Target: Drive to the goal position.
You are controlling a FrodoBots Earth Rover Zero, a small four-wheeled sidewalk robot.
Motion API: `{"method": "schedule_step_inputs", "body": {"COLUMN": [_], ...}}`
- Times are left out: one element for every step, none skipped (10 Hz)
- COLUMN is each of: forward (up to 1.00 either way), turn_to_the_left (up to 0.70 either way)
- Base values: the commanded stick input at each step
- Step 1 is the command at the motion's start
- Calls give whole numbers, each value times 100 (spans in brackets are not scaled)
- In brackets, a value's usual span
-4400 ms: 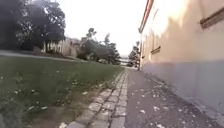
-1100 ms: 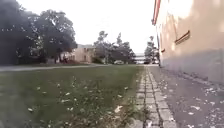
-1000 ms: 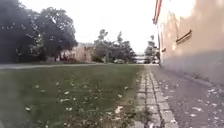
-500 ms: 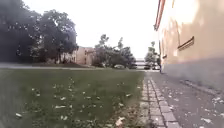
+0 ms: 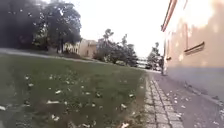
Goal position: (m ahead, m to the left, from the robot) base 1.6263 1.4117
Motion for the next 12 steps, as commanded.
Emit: {"method": "schedule_step_inputs", "body": {"forward": [44, 44, 44, 44, 44, 44, 44, 44, 44, 44, 44, 44], "turn_to_the_left": [2, 2, 2, 2, 2, 2, 2, 2, 2, 2, 2, 2]}}
